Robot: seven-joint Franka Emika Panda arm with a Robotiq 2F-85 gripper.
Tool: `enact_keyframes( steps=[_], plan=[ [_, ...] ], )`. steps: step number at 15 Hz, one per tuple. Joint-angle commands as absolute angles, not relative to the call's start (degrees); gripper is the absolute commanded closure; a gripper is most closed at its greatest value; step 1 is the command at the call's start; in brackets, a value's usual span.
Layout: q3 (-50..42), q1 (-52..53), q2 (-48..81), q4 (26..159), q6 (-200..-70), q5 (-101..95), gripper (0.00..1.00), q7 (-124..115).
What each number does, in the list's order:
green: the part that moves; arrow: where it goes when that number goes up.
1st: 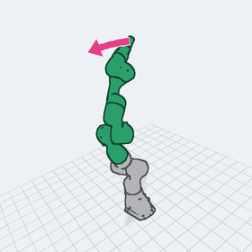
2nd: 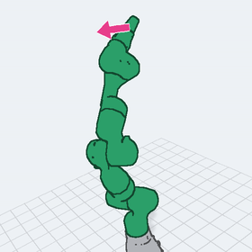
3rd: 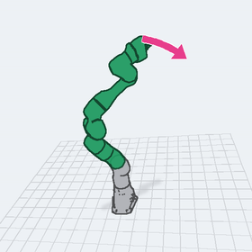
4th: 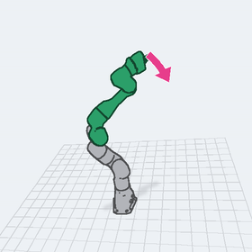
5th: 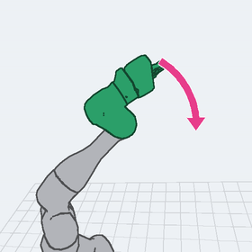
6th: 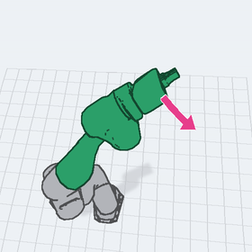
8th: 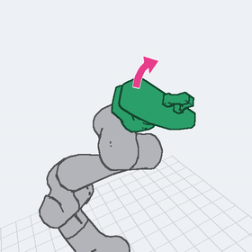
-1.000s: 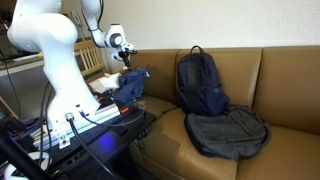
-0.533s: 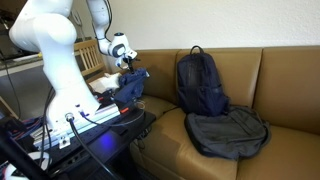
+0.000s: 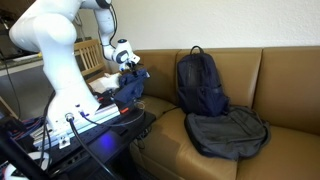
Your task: Arrange the cloth and the bags on the table
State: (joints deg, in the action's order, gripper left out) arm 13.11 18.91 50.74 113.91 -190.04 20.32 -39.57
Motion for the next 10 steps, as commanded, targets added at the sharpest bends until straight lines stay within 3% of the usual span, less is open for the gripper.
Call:
enact_keyframes(
  steps=[1,5,10],
  plan=[
    [14.56,17.03,52.92,112.20,-192.00,21.62,0.40,-37.71],
    [16.55,14.42,53.37,112.45,-194.13,21.90,0.68,-38.27],
    [32.32,-2.86,51.24,117.16,-202.88,17.29,1.00,-39.79]
  ],
)
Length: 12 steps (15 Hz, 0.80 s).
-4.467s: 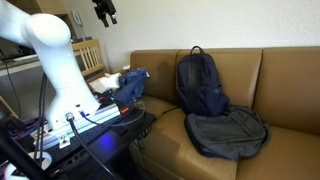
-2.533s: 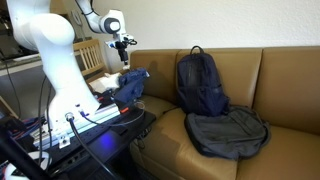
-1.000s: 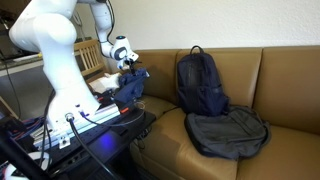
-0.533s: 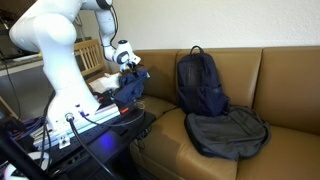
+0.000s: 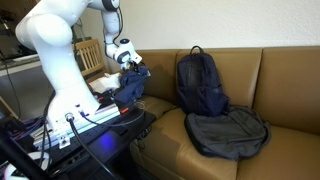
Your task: Arrange the cloth and the bags on the table
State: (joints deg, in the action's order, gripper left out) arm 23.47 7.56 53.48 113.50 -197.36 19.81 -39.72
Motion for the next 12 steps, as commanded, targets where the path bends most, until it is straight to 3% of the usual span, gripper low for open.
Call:
enact_keyframes(
  steps=[1,9,10,11,12],
  plan=[
    [33.06,-4.59,47.43,115.78,-199.56,17.48,1.00,-40.94],
    [41.00,-21.26,28.41,116.80,-198.56,15.88,0.97,-48.57],
    [45.95,-26.55,26.84,120.60,-198.50,12.73,0.97,-47.85],
    [40.53,-20.00,32.29,115.00,-198.13,15.45,0.90,-46.51],
    [42.90,-22.85,30.26,116.33,-197.82,14.09,0.90,-46.76]
  ],
)
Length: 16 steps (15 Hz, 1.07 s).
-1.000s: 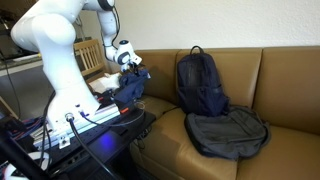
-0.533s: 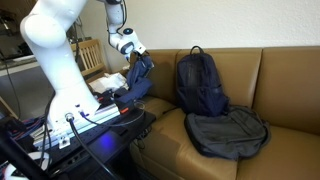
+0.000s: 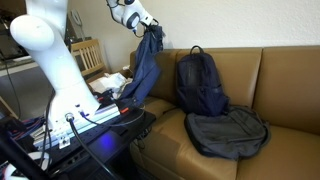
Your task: Arrange the cloth and the bags on the table
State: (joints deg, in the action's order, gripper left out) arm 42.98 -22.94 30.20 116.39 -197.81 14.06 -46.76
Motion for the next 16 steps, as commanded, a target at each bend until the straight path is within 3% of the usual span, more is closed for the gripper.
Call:
enact_keyframes(
  steps=[1,2,3,4,9,15,16],
  plan=[
    [44.34,-24.61,28.84,117.73,-197.79,13.61,0.90,-46.82],
    [44.85,-25.33,28.07,118.83,-197.80,13.44,0.90,-46.82],
    [44.94,-25.38,27.88,119.44,-197.83,13.39,0.97,-46.82],
    [41.62,-23.90,26.86,117.42,-198.12,13.55,0.97,-45.78],
    [44.29,-33.29,22.31,111.96,-197.20,16.12,0.97,-52.12],
    [40.40,-40.11,14.20,107.55,-196.47,23.56,0.97,-58.27],
    [41.34,-38.58,17.15,109.63,-197.44,21.28,0.90,-56.44]
  ],
)
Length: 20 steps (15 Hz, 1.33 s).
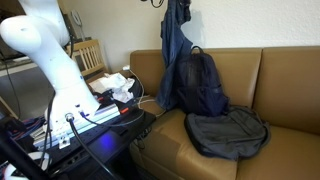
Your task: Arrange the cloth and the bags on the table
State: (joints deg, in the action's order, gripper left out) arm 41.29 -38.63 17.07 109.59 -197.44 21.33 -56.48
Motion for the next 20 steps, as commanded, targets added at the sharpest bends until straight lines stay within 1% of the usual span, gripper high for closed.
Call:
enact_keyframes(
  steps=[1,2,3,4,5,6,9,12,15,16,17,19,20],
  plan=[
    [40.64,-39.43,16.04,108.97,-197.35,21.84,0.90,-57.05],
    [40.26,-40.07,15.33,108.51,-197.10,21.94,0.90,-57.50],
    [40.10,-40.30,15.14,108.27,-197.00,21.94,0.97,-57.74],
    [38.87,-38.69,17.31,107.67,-199.92,20.88,0.97,-55.93],
    [35.23,-36.09,18.86,104.23,-202.24,23.66,0.97,-55.86],
    [33.16,-36.65,19.27,99.35,-198.53,25.18,0.97,-56.54],
    [26.59,-36.65,16.70,96.99,-193.97,30.38,0.97,-59.01],
    [17.49,-36.65,15.91,93.91,-190.41,34.91,0.97,-60.41],
    [5.96,-34.83,22.17,88.34,-188.88,34.89,0.97,-63.62],
    [11.61,-37.04,17.75,94.23,-188.90,34.00,0.90,-61.78],
    [8.60,-36.76,18.96,93.31,-188.36,33.99,0.90,-62.62],
    [6.52,-36.68,21.41,91.61,-188.38,33.97,0.90,-62.83],
    [6.50,-36.36,22.00,91.12,-188.48,33.97,0.97,-62.85]
  ],
)
